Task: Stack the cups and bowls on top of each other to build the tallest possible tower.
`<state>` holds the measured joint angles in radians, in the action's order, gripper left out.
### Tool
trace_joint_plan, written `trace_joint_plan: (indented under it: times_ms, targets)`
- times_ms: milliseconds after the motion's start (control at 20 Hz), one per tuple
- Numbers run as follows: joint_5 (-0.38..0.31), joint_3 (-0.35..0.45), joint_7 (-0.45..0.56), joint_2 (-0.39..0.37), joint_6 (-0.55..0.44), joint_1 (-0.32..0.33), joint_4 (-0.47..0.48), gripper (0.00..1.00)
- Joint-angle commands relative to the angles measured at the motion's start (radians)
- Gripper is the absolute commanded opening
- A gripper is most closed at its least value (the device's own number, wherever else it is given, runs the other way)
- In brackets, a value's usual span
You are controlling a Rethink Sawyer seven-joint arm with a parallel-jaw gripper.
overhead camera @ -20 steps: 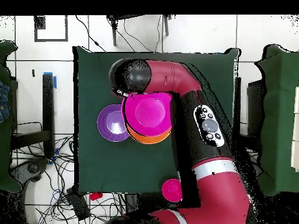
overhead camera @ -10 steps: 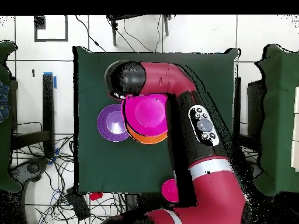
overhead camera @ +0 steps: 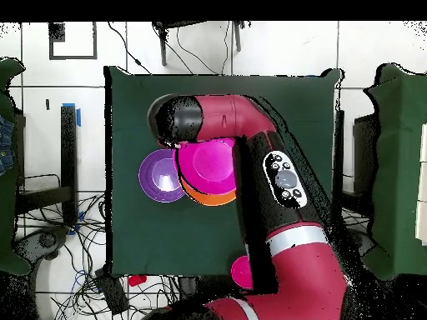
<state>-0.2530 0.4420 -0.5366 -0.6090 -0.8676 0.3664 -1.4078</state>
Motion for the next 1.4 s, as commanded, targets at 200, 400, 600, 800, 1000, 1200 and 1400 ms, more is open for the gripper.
trace_joint_plan:
  times_ms: [200,400,600,800,1000,1200,1400]
  targets:
    - [-0.17,0.07,0.128,0.106,0.018,-0.012,-0.085,1.0]
    - [-0.162,0.081,0.094,0.106,-0.011,-0.012,-0.104,1.0]
    - [-0.156,0.095,0.078,0.102,-0.024,-0.008,-0.109,1.0]
    - [-0.161,0.113,0.061,0.1,0.008,-0.012,-0.12,1.0]
    - [-0.149,0.13,0.063,0.097,-0.007,0.002,-0.134,1.0]
    - [-0.142,0.145,0.084,0.075,-0.045,0.022,-0.151,1.0]
    - [-0.145,0.15,0.088,0.067,-0.068,0.031,-0.151,1.0]
